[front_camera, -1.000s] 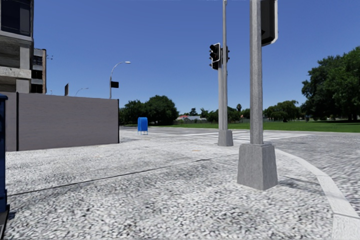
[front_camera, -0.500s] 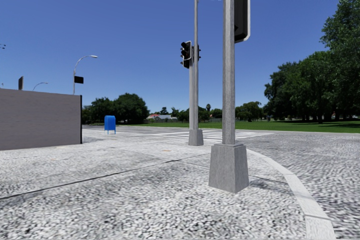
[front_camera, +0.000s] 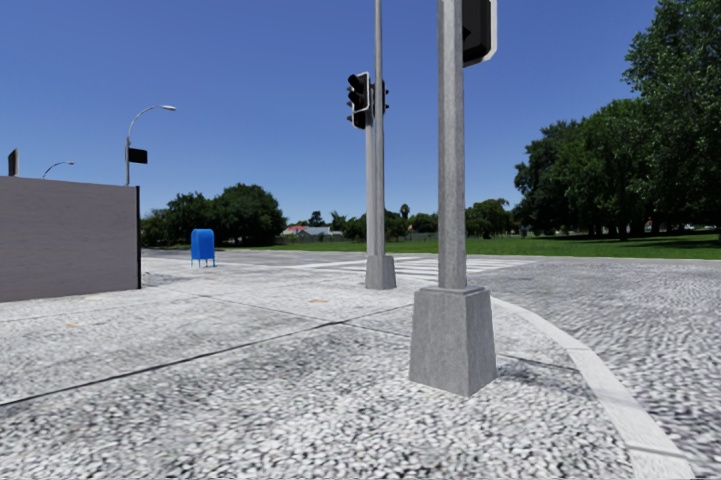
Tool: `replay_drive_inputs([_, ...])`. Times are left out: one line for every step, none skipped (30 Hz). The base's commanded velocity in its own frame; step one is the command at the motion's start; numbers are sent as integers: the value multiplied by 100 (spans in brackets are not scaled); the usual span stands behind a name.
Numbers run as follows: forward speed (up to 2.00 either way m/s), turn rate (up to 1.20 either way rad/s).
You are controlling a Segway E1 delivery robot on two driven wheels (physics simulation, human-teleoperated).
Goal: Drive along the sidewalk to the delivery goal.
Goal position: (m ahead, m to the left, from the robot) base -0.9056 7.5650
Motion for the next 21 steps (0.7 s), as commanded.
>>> replay_drive_inputs([43,0])
replay_drive_inputs([43,0])
replay_drive_inputs([43,0])
replay_drive_inputs([48,0])
replay_drive_inputs([58,0])
replay_drive_inputs([66,0])
replay_drive_inputs([69,0])
replay_drive_inputs([71,0])
replay_drive_inputs([71,0])
replay_drive_inputs([71,0])
replay_drive_inputs([71,0])
replay_drive_inputs([71,0])
replay_drive_inputs([71,0])
replay_drive_inputs([71,4])
replay_drive_inputs([71,9])
replay_drive_inputs([71,15])
replay_drive_inputs([71,19])
replay_drive_inputs([71,25])
replay_drive_inputs([71,29])
replay_drive_inputs([71,34])
replay_drive_inputs([71,34])
